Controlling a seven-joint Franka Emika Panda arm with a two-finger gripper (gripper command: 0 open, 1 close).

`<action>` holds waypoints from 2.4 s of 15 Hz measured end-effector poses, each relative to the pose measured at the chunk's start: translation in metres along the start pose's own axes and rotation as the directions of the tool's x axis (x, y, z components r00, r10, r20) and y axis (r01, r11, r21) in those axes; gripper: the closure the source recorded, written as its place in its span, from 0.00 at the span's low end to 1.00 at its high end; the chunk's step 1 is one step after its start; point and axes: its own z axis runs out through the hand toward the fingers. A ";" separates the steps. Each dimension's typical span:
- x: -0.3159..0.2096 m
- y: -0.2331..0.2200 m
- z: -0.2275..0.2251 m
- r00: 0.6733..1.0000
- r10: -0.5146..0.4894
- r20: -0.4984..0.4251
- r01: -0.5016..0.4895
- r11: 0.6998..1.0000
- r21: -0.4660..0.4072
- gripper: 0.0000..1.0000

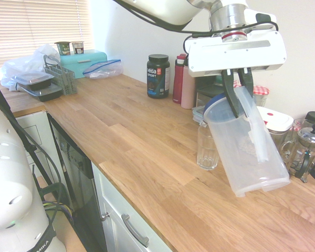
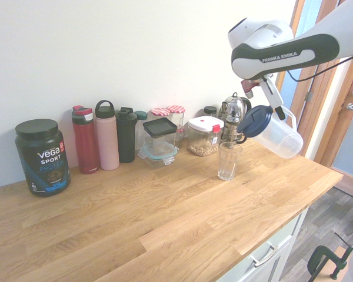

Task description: Pour me some water

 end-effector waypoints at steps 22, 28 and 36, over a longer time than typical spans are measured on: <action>-0.093 -0.238 -0.102 0.799 0.583 -0.147 -0.268 0.565 0.780 1.00; -0.080 -0.327 -0.084 0.789 0.598 -0.140 -0.259 0.530 0.808 1.00; -0.060 -0.343 -0.063 0.770 0.629 -0.107 -0.284 0.488 0.825 1.00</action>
